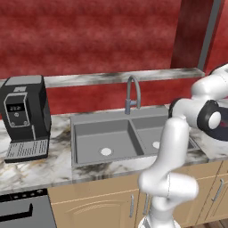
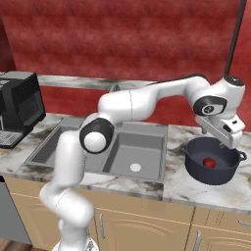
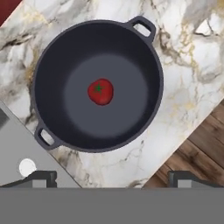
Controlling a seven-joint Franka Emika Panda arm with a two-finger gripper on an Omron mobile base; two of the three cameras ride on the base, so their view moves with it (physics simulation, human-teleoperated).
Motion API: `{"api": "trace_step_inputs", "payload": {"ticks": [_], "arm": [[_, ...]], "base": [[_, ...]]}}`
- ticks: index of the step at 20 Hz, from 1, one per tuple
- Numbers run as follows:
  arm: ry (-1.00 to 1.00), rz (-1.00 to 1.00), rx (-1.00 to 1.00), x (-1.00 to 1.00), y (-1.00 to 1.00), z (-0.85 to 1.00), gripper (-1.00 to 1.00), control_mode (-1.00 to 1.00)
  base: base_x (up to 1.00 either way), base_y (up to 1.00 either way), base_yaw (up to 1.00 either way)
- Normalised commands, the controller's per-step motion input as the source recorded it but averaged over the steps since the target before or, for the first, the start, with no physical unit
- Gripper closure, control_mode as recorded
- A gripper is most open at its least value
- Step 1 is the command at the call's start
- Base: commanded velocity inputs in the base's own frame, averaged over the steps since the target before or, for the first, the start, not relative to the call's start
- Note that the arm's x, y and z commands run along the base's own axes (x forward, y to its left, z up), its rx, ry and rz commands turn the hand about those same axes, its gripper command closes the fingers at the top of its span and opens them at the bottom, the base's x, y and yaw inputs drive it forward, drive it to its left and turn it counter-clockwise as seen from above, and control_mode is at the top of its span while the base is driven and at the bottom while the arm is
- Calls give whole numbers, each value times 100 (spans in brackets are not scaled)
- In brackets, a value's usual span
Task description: Dump the tomato from the pot into the sink. Then turn on the water and wash the tomato. Then turn off the water and put the tomato back in the pot.
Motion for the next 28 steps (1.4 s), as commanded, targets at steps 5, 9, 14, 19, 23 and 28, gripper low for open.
{"api": "trace_step_inputs", "payload": {"ticks": [5, 9, 14, 19, 23, 28], "arm": [[1, 9, 0, 15, 6, -17, -100, -100], [1, 6, -9, 0, 19, -45, -100, -100], [4, 5, -14, 6, 27, -49, -100, -100], [5, 4, -12, 9, 25, -42, -100, -100], [4, 3, -3, 35, 1, -20, -100, -100], [4, 3, -1, 41, -1, -29, -100, -100]], "base": [[0, 0, 0], [0, 0, 0], [0, 0, 0], [0, 0, 0], [0, 0, 0], [0, 0, 0]]}}
